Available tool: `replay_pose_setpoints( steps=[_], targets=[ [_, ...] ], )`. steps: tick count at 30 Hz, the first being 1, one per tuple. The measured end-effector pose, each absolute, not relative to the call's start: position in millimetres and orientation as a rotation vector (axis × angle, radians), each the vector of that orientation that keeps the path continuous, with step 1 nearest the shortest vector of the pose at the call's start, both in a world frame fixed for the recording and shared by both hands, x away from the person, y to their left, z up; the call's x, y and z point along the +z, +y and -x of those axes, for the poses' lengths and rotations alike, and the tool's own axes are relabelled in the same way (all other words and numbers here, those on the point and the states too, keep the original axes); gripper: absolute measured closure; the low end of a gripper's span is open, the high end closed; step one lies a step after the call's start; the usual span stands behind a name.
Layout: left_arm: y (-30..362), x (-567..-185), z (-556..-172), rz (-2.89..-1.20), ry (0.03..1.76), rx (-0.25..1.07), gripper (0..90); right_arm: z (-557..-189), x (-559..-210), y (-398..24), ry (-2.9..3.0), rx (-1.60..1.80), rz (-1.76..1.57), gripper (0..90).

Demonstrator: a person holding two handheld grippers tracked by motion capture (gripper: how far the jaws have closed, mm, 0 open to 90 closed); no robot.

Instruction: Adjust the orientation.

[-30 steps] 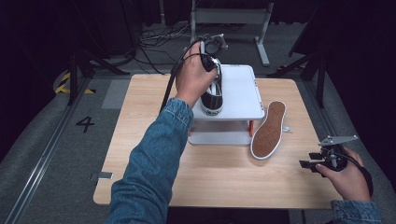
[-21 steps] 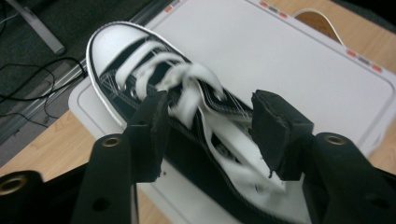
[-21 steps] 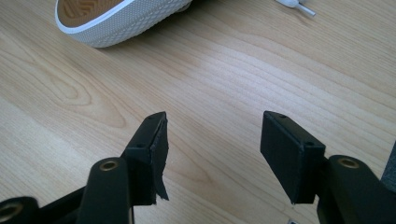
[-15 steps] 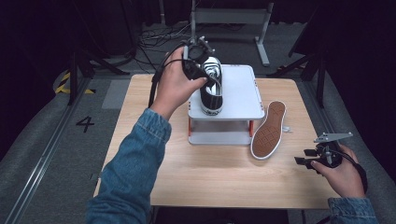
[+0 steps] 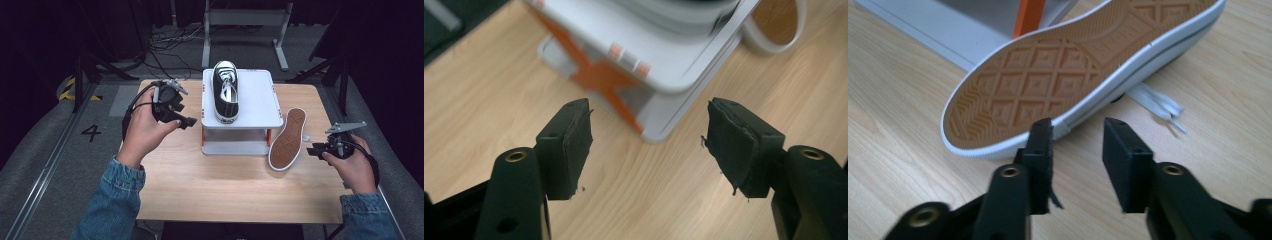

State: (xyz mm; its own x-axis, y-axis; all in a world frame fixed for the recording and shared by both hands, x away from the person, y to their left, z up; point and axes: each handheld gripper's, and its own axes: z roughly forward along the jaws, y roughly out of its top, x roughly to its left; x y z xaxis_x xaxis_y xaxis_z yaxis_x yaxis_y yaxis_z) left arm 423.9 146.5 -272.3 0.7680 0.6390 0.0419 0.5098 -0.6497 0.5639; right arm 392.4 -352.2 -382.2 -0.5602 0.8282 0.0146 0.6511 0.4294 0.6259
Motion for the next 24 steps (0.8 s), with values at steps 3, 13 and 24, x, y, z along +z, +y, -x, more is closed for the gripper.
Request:
replay_pose_setpoints(
  steps=[3,13,24],
  targets=[
    [152.3,-286.9,-419.2,-2.458,0.88,0.368,33.1,-400.4,-379.6,-343.2,2.406,0.829,-1.258,75.9],
    [172.2,-344.5,-399.2,-2.398,0.992,0.236,22.9,-424.9,-385.1,-315.5,2.429,0.828,-1.184,90.0],
    [171.2,-370.2,-401.8,-2.442,1.021,0.171,17.5,-427.0,-402.6,-329.1,2.434,0.78,-1.267,90.0]
  ],
)
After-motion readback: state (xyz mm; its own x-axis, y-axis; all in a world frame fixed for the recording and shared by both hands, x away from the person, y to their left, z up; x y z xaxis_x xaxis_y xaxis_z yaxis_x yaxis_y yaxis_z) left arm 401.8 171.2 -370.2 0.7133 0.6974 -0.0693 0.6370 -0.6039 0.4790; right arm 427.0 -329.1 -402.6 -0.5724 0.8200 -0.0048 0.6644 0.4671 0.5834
